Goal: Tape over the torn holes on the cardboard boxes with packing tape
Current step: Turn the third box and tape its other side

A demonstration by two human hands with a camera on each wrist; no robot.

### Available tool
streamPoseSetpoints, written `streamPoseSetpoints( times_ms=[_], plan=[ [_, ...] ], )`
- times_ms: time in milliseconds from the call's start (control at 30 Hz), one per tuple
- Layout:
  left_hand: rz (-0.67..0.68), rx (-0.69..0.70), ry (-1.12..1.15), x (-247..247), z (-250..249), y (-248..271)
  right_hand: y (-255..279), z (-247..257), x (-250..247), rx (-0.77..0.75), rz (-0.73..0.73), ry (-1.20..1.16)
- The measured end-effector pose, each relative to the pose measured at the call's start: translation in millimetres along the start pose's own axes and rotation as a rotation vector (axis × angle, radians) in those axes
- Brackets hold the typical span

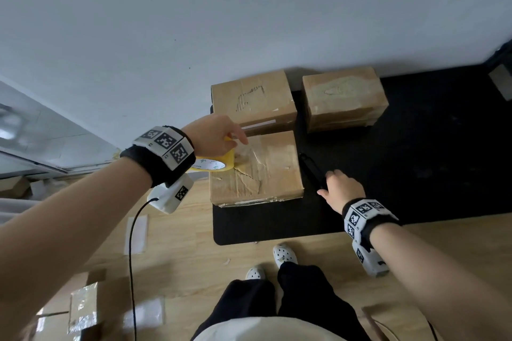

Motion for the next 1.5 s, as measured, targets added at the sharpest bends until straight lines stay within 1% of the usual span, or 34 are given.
streamPoseSetpoints(
  times_ms=[67, 133, 167, 200, 233, 267, 300, 333, 367, 400, 467, 533, 867, 1000, 1133, 1200, 1367, 1500],
  plan=[
    [0.006, -0.003, -0.007, 0.4, 0.7, -0.8, 0.3, 0.5, 1.3, -0.003, 0.005, 0.026],
    [0.005, -0.002, -0.005, 0.3, 0.7, -2.3, 2.2, 0.7, -5.4, -0.019, -0.039, -0.032],
    [0.006, -0.003, -0.003, 0.1, 1.1, -3.2, 6.5, 2.6, -15.2, -0.059, -0.11, -0.115],
    [0.009, -0.007, 0.0, 0.1, 1.6, -3.8, 13.8, 7.3, -28.8, -0.131, -0.219, -0.203],
    [0.012, -0.011, 0.004, 0.4, 2.3, -4.2, 23.6, 16.1, -42.6, -0.234, -0.342, -0.262],
    [0.015, -0.015, 0.007, 0.6, 2.8, -4.3, 33.1, 30.2, -53.6, -0.347, -0.423, -0.264],
    [0.018, -0.02, 0.006, 0.6, 3.2, -4.0, 40.4, 48.5, -59.0, -0.453, -0.442, -0.206],
    [0.018, -0.023, 0.003, 0.5, 3.3, -3.5, 44.0, 68.3, -57.9, -0.538, -0.413, -0.11],
    [0.018, -0.029, 0.0, 0.6, 3.7, -3.1, 43.2, 85.6, -51.7, -0.59, -0.358, -0.008],
    [0.019, -0.033, -0.001, 0.7, 3.8, -2.6, 39.1, 97.2, -44.0, -0.606, -0.302, 0.077],
    [0.014, -0.046, -0.004, 1.1, 4.5, -0.7, 27.9, 105.2, -35.1, -0.578, -0.254, 0.161],
    [0.005, -0.044, 0.008, 0.9, 4.6, 0.4, 21.0, 104.9, -32.7, -0.543, -0.238, 0.185],
    [0.011, -0.036, 0.079, 1.1, 3.4, -1.9, 22.9, 107.2, -35.4, -0.497, -0.213, 0.261],
    [0.052, -0.062, 0.013, 5.6, 6.2, -3.5, 21.6, 107.9, -32.7, -0.498, -0.205, 0.229],
    [0.149, -0.143, -0.134, 10.9, 10.4, -9.1, 20.9, 108.0, -31.9, -0.49, -0.2, 0.216],
    [0.189, -0.179, -0.167, 11.8, 12.0, -10.4, 20.7, 107.9, -31.6, -0.489, -0.198, 0.211],
    [0.243, -0.207, -0.151, 13.2, 8.8, -11.8, 19.8, 107.8, -30.8, -0.483, -0.194, 0.212],
    [0.218, -0.175, -0.069, 6.5, 9.6, -6.3, 19.6, 107.3, -31.5, -0.486, -0.175, 0.203]
  ],
)
Point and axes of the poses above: each hand's wrist, its own y-axis away from the middle knuckle, its own x-axis out of the palm, z = x × y, the point moved 9 cm from there along -y, towards the middle knuckle, and after that the axes turned 15 degrees about z, right-handed, at the moved point
